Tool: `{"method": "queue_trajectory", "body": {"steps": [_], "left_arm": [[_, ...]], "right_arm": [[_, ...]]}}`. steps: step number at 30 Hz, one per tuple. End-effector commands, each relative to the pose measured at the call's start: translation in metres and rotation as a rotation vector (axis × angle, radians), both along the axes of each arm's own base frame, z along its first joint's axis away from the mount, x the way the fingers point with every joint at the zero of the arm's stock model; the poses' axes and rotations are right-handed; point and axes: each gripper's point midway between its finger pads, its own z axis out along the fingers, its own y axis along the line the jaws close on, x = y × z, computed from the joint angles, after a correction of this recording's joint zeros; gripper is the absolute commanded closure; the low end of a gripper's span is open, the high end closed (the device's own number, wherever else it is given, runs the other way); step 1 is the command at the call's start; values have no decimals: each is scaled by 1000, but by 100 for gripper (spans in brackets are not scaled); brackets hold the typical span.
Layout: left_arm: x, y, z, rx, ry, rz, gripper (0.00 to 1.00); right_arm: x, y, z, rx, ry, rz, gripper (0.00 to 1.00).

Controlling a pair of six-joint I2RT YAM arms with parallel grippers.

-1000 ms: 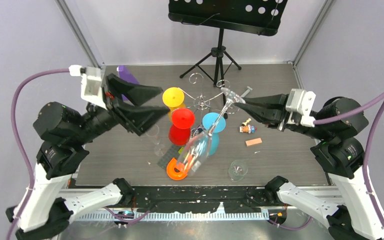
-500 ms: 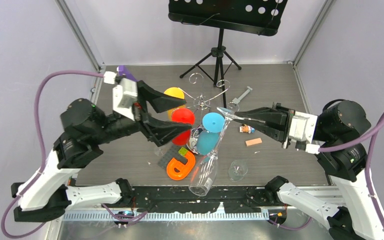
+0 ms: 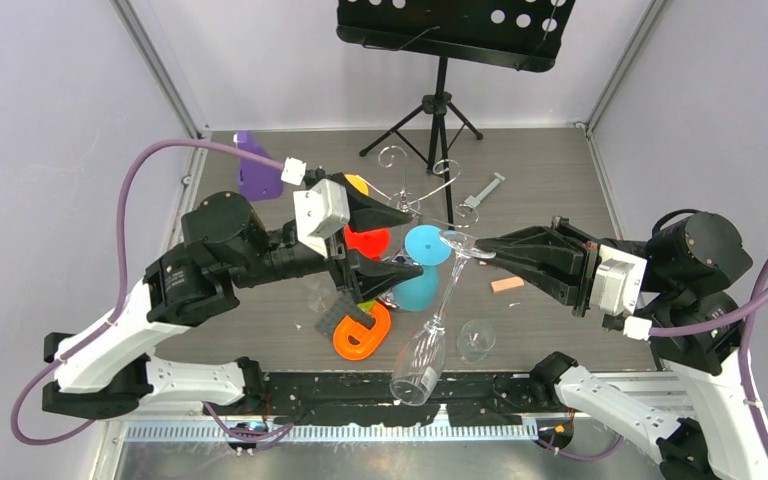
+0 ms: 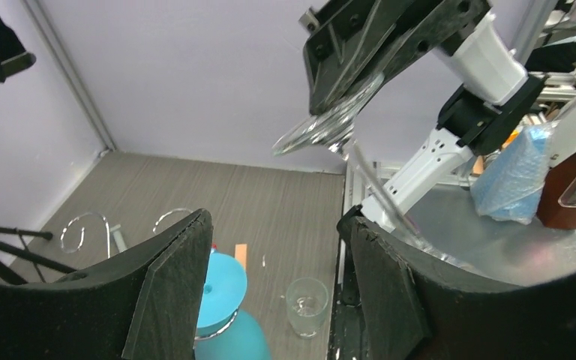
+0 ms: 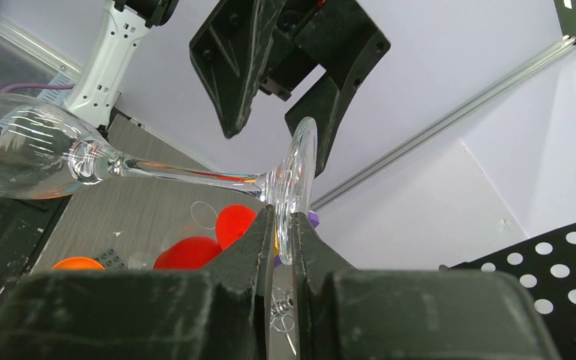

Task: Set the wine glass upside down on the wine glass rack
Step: Turn the wine glass upside down at the wine rack.

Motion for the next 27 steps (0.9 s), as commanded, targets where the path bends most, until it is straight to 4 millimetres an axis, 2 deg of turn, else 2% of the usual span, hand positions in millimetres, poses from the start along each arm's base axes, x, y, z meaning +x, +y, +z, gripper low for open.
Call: {"method": "queue_trajectory", "body": {"steps": [1, 5, 10, 12, 23, 27], "left_arm": [[-19, 1, 25, -66, 19, -91, 32], [-31, -10, 20, -83, 157, -162, 33], [-14, -21, -5, -75, 339, -65, 36], [-15, -26, -14, -74, 402, -70, 37], [-41, -39, -19, -89, 519, -200, 39], [-42, -37, -20, -109, 541, -201, 39]], "right_arm": [[-4, -6, 14, 38, -101, -20, 95], [-5, -8, 13, 40, -122, -25, 95], [-4, -12, 17, 71, -157, -61, 95], [-2, -14, 17, 76, -165, -76, 95], [1, -16, 17, 81, -184, -105, 95], [3, -16, 14, 70, -187, -114, 95]]}}
